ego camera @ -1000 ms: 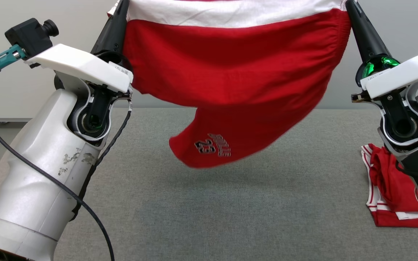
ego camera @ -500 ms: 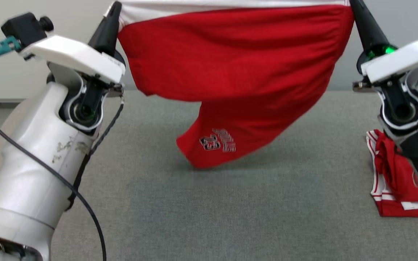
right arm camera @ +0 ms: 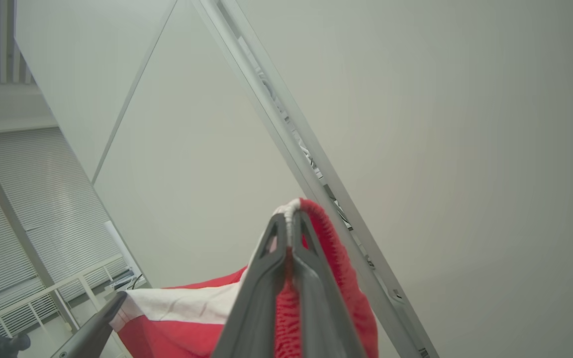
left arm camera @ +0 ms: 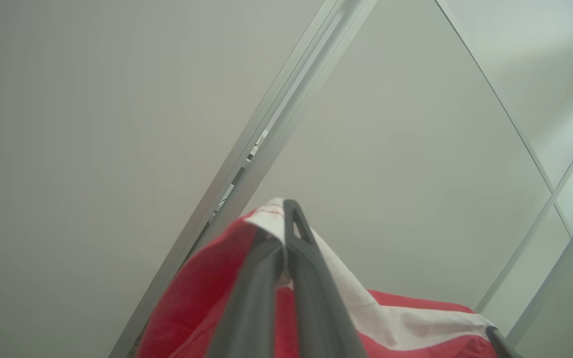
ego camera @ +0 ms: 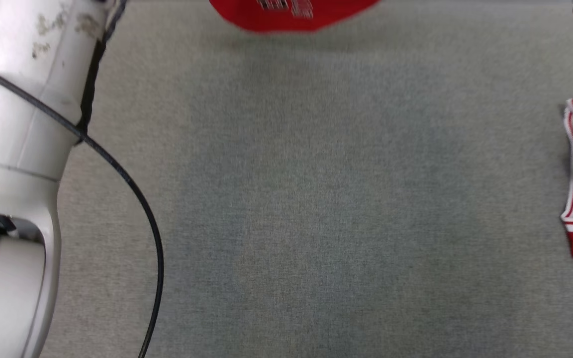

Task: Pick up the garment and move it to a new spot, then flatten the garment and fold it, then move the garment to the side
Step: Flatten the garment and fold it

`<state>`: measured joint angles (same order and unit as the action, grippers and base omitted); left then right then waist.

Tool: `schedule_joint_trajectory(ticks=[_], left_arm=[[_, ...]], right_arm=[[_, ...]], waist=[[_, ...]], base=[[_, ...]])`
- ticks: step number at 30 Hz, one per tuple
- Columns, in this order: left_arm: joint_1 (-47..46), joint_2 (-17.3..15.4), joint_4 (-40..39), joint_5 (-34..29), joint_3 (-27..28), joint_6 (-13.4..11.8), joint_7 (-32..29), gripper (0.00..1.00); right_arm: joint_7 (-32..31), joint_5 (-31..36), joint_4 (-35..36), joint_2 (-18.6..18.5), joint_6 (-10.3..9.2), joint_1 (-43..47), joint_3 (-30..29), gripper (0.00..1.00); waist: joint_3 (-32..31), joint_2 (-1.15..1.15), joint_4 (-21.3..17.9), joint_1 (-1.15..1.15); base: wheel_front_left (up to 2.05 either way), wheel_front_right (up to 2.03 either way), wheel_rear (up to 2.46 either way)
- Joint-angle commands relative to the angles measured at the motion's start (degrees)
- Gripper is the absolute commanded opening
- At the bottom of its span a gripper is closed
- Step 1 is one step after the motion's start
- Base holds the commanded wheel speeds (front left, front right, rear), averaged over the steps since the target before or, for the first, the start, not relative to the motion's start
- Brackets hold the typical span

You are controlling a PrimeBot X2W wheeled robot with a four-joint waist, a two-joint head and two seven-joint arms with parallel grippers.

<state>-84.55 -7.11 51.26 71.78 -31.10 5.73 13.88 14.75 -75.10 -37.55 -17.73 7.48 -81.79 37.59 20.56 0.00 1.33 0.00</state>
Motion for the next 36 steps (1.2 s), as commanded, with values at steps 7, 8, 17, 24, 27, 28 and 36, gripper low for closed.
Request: schedule_joint_trajectory(ticks=[7, 8, 17, 24, 27, 28, 36], left_arm=[[-6.5, 2.1, -1.0, -9.1, 10.3, 1.3, 1.3, 0.0], [-5.8, 2.6, -2.0, -11.0, 12.2, 1.3, 1.3, 0.0], [2.1, 4.1, -7.6, -19.0, 16.0, 1.8, 1.3, 0.0], [9.2, 4.0, -6.6, -15.4, 11.2, 1.9, 1.3, 0.0], [13.0, 4.1, -4.2, -14.0, 11.5, 1.8, 1.3, 0.0], [13.9, 4.1, -3.6, -13.8, 11.2, 1.8, 1.3, 0.0], [22.1, 4.0, 0.1, -12.6, 10.3, 1.8, 1.3, 0.0]], right_arm=[[0.5, 13.0, 5.7, 4.1, 0.03, -2.3, -9.2, 0.0], [0.5, 14.2, 6.9, 4.7, 0.03, -1.9, -10.6, 0.0], [0.5, 21.1, 10.8, 7.2, 0.03, 5.7, -14.2, 0.0], [0.5, 18.8, 9.0, 5.7, 0.03, 12.9, -12.9, 0.0], [0.5, 16.2, 9.2, 4.9, 0.03, 16.8, -12.3, 0.0], [0.5, 15.2, 9.1, 4.8, 0.03, 17.9, -12.0, 0.0], [0.5, 8.5, 9.1, 2.4, 0.03, 26.7, -5.0, 0.0]], waist=[[14.2, 0.0, 0.8, 0.0], [15.1, 0.0, 1.0, 0.0], [18.0, 0.0, 2.5, 0.0], [16.2, 0.0, 3.3, 0.0], [14.1, 0.0, 3.2, 0.0], [13.4, 0.0, 3.2, 0.0], [6.4, 0.0, 2.8, 0.0]], base=[[0.0, 0.0, 0.0], [0.0, 0.0, 0.0], [0.0, 0.0, 0.0], [0.0, 0.0, 0.0], [0.0, 0.0, 0.0], [0.0, 0.0, 0.0], [0.0, 0.0, 0.0]])
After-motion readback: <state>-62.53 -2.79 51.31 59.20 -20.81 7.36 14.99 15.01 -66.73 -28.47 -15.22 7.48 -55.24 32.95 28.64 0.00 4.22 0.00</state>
